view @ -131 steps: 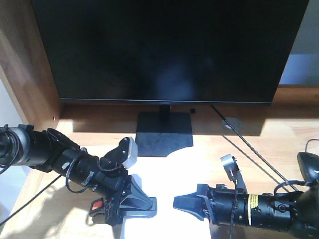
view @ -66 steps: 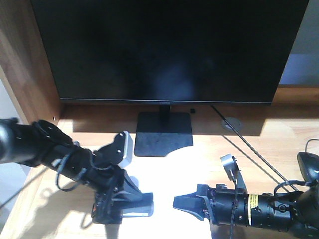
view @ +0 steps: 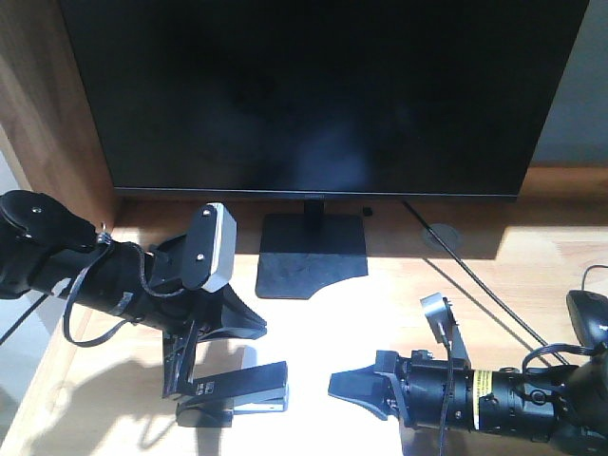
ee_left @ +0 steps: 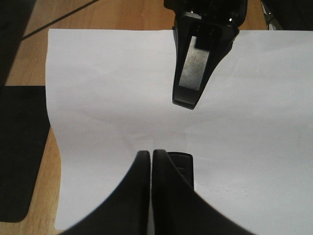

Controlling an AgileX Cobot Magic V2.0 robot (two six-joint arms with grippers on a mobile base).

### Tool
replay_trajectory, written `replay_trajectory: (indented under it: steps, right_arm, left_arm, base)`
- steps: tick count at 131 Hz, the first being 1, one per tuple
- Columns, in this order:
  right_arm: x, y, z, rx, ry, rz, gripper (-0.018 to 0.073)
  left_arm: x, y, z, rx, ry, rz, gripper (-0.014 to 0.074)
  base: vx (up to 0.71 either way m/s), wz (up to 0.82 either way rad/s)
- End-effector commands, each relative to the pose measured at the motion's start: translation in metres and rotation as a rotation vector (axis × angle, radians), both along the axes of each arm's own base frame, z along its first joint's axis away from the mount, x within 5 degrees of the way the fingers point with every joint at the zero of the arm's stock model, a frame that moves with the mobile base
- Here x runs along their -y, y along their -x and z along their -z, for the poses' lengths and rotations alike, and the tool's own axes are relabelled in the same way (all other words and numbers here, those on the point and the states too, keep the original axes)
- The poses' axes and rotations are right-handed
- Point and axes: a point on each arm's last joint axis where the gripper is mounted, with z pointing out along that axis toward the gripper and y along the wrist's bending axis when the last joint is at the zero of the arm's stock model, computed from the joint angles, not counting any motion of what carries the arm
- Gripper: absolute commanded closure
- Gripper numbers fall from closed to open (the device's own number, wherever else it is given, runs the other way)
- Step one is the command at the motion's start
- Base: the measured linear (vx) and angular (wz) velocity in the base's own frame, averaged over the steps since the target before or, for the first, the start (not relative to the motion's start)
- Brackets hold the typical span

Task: Grab stapler and paper to desk for stapling

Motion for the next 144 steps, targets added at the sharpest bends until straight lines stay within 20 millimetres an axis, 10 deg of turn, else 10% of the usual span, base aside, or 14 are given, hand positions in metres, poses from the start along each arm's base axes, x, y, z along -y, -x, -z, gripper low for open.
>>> replay_trajectory:
  steps: [1, 57, 144]
  right_arm:
    - [-0.003, -0.004, -0.016, 0.081, -0.088, -0.01, 0.0501]
    - [-0.004, -0.004, -0.018, 0.11, -0.1, -0.021, -0.0135]
    - [0.011, -0.003, -0.032, 0.24, 0.268, -0.028, -0.0055]
  left_arm:
    - [0.003, 0.003, -0.018, 0.025, 0.059, -0.012, 0.0603]
    - [0.003, 0.004, -0.018, 0.023, 0.059, -0.012, 0.0603]
    - [0.002, -0.001, -0.018, -0.033, 0.06, -0.116, 0.0603]
  base:
    - [0.0, 0.0]
    - [0.0, 0.0]
    - [0.0, 0.0]
